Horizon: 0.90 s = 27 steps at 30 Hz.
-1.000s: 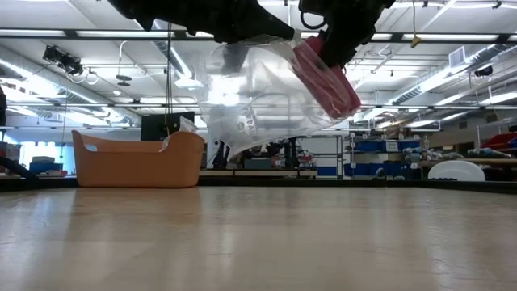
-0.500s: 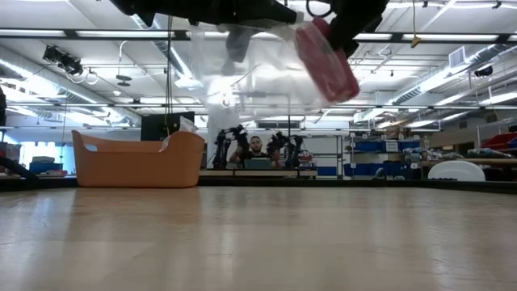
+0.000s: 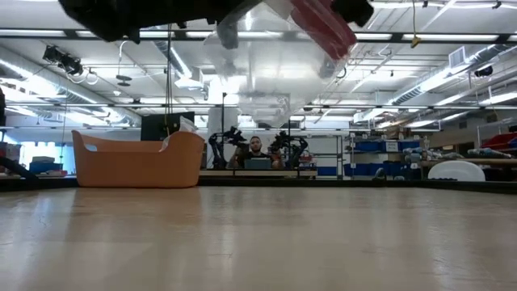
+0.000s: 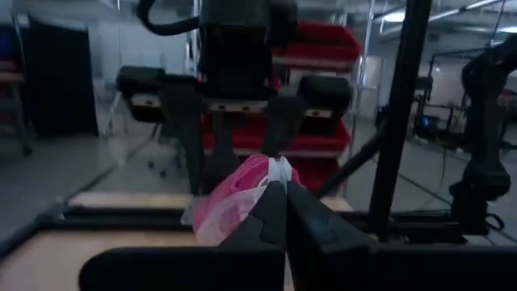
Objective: Roll bandage
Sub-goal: Put the pink bandage into the transparent zip bag
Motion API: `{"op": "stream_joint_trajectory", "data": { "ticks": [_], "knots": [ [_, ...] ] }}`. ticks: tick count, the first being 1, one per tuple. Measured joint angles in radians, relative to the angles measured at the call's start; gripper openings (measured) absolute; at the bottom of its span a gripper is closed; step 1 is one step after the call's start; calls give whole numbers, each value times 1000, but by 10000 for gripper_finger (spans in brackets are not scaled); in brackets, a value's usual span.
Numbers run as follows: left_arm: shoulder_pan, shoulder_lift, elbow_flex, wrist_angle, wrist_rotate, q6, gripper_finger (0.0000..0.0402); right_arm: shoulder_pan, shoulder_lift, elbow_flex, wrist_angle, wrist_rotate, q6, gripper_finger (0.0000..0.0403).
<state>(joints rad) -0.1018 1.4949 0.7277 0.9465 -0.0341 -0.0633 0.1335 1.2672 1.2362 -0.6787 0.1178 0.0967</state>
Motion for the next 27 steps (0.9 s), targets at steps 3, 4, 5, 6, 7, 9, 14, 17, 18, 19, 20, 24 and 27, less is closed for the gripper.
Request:
{"op": "stream_joint_trajectory", "data": {
  "ticks": [3, 4, 5, 6, 7, 9, 14, 17, 18, 19, 20, 24, 27],
  "knots": [
    [-9, 1, -50, 118, -21, 31, 1, 29, -53, 0, -1, 80, -9, 220],
    [-11, 1, -68, 166, -21, 41, 1, 42, -71, 0, -3, 104, -11, 223],
    [-13, 1, -84, 213, -20, 57, 1, 56, -93, -7, 4, 129, -12, 226],
    [-17, 1, -103, 268, -21, 68, 1, 68, -116, -25, 24, 155, -12, 228],
    [-19, 1, -120, 323, -20, 84, 1, 81, -140, -54, 54, 176, -12, 230],
    [-25, 1, -154, 426, -20, 111, 1, 103, -182, -135, 158, 193, -19, 231],
    [-25, 2, -220, 565, -19, 135, 1, 137, -259, -403, 603, 195, -57, 226],
    [-25, -5, -221, 568, -18, 139, 1, 141, -253, -544, 877, 201, -93, 214],
    [-25, -9, -215, 568, -16, 139, 1, 139, -245, -579, 949, 203, -99, 207],
    [-25, -10, -205, 567, -14, 140, 1, 136, -236, -606, 1011, 202, -101, 200],
    [-26, -10, -200, 567, -13, 145, 1, 133, -227, -625, 1054, 199, -97, 191],
    [-30, -10, -178, 567, 13, 188, 1, 130, -198, -669, 1145, 177, -41, 165],
    [-31, -10, -162, 567, 24, 194, 1, 130, -185, -672, 1207, 126, -39, 159]
  ]
}}
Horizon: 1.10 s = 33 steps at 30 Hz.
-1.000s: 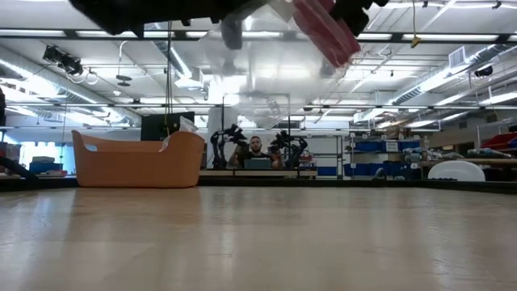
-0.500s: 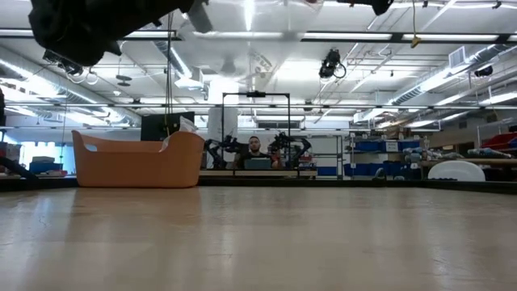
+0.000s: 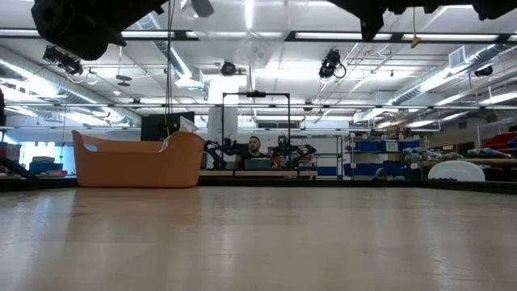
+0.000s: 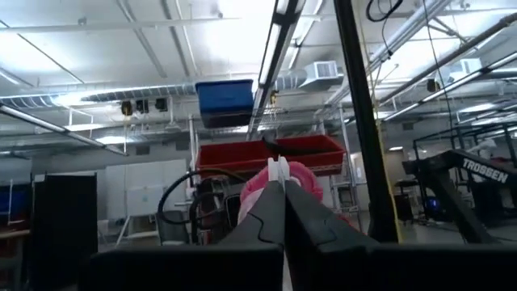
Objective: Roll bandage
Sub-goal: Put the pink bandage into the transparent zip bag
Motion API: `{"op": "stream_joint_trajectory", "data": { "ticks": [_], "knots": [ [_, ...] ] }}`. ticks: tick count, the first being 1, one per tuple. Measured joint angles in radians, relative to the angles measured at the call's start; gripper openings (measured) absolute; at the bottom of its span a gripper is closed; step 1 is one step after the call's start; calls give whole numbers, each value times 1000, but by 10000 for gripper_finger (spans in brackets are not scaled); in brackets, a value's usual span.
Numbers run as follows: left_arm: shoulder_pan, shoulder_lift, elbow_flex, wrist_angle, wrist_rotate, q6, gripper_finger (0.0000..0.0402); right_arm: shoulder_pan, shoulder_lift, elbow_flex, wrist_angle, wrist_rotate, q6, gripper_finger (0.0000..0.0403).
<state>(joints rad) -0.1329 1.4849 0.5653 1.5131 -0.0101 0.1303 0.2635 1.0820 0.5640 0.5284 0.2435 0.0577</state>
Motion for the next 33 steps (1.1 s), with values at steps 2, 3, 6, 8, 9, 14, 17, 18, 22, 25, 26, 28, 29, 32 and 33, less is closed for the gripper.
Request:
{"op": "stream_joint_trajectory", "data": {
  "ticks": [2, 3, 6, 8, 9, 14, 17, 18, 22, 25, 26, 28, 29, 32, 33],
  "knots": [
    [0, 0, 5, 0, 0, 0, 1, -4, 15, 0, 34, -57, 1, 158],
    [0, 0, 5, 0, 0, 0, 1, -4, 21, 0, 40, -68, 2, 158],
    [0, 0, 5, 1, 0, 1, 1, -6, 45, 0, 88, -76, -5, 158],
    [0, 0, 5, 1, -2, 1, 1, -11, 64, 0, 112, -83, -7, 157],
    [0, 0, 5, 1, -5, 1, 1, -15, 73, 0, 125, -90, -8, 157],
    [1, 0, 5, 1, -12, 12, 1, -35, 113, 1, 199, -133, -10, 137],
    [1, 0, 5, 0, -12, 16, 1, -39, 112, 1, 205, -130, -15, 92],
    [1, 0, 5, -1, -13, 16, 1, -38, 111, 1, 204, -128, -17, 71],
    [1, 0, 5, -2, -16, 16, 1, -34, 98, 1, 199, -129, -42, 10],
    [1, 0, 5, -5, -19, 16, 1, -31, 72, 1, 172, -129, -33, 10],
    [1, 0, 5, -8, -23, 16, 1, -31, 58, 1, 155, -129, -31, 6],
    [1, 0, 5, -18, -29, 16, 1, -31, 27, 1, 123, -120, -21, 3],
    [1, 0, 5, -28, -31, 16, 1, -31, 8, 5, 91, -113, -12, 4],
    [1, 0, 5, -44, -34, 16, 1, -29, -46, 35, -42, -88, 0, 3],
    [1, 0, 5, -49, -37, 16, 1, -26, -59, 48, -78, -70, -1, 2]
  ]
}}
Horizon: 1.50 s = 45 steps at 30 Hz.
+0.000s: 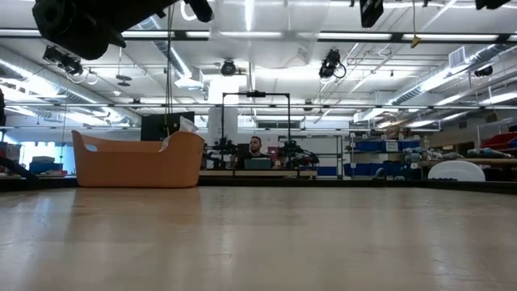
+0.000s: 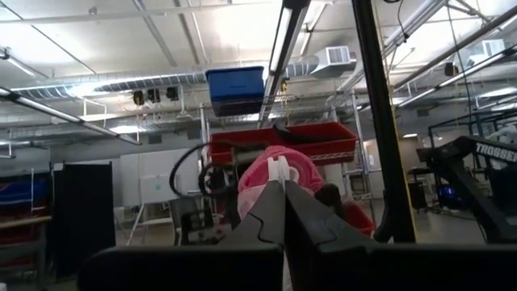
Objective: Roll bandage
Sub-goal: Put the pink bandage into the transparent zip bag
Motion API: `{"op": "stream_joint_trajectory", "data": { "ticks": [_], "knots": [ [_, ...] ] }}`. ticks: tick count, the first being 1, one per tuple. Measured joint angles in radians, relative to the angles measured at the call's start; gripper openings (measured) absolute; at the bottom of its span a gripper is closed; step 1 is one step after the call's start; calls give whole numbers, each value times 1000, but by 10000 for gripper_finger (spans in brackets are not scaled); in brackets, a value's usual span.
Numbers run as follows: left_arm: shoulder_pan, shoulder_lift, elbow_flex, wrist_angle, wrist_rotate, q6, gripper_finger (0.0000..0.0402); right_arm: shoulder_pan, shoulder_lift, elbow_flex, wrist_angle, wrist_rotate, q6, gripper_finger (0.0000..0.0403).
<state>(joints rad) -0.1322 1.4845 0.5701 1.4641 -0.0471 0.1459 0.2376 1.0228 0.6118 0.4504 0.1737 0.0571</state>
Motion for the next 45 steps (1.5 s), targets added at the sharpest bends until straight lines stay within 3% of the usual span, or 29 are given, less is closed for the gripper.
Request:
{"op": "stream_joint_trajectory", "data": {
  "ticks": [12, 21, 31, 34, 41, 45],
  "knots": [
    [-16, 10, 15, -151, -100, -22, 1, 7, 19, 152, -382, 63, -7, 1],
    [-53, 10, 15, -164, -138, 3, 1, 57, 15, 160, -391, 127, -7, 0],
    [-79, -21, 15, -187, -99, 44, 4, 103, -30, 160, -461, 183, -7, 3],
    [-80, -23, 15, -182, -100, 50, 3, 108, -44, 160, -502, 208, 25, 25],
    [-80, -22, 15, -227, -136, 34, 2, 127, -95, 160, -506, 207, 32, 123],
    [-80, -23, 15, -231, -142, 25, 2, 127, -60, 160, -445, 205, -10, 117]
  ]
}}
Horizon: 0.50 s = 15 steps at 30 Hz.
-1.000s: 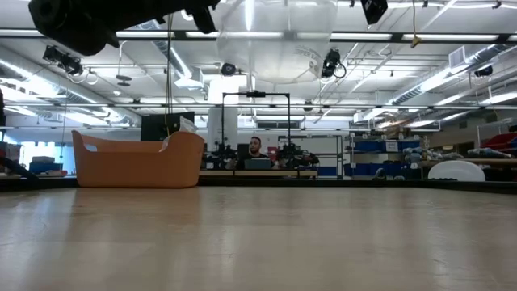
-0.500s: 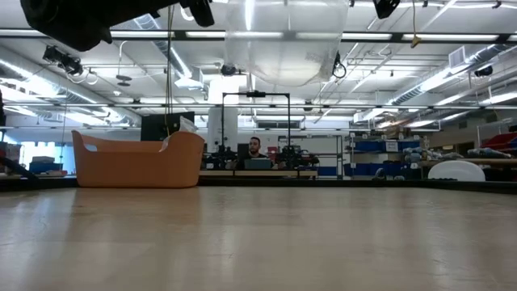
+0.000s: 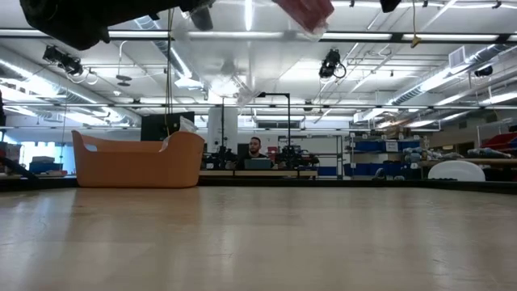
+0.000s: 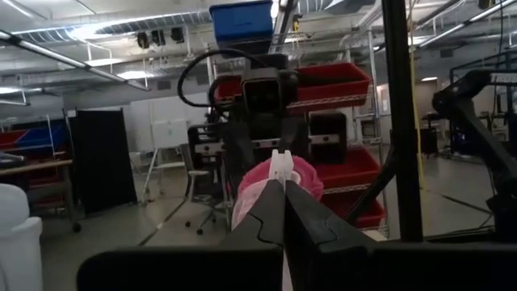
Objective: Roll bandage
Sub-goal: Put the pink bandage into the transparent zip bag
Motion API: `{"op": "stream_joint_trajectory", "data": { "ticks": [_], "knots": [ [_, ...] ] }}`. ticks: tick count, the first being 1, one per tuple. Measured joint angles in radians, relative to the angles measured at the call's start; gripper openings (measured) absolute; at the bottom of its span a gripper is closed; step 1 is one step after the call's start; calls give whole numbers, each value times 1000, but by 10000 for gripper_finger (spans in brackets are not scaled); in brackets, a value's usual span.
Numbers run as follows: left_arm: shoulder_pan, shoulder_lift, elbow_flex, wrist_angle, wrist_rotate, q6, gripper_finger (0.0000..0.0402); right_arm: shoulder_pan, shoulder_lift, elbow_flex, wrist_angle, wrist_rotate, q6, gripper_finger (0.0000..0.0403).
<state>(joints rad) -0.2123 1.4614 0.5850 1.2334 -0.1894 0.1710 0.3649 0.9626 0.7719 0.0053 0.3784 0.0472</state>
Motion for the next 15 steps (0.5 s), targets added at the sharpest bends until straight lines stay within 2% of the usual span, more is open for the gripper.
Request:
{"op": "stream_joint_trajectory", "data": {
  "ticks": [6, 15],
  "knots": [
    [3, 0, 0, -11, -8, -24, 1, 0, 169, 86, 40, -1, -85, 11],
    [3, 0, 0, -29, -23, -26, 1, -32, 371, 342, -160, 53, -138, 4]
  ]
}}
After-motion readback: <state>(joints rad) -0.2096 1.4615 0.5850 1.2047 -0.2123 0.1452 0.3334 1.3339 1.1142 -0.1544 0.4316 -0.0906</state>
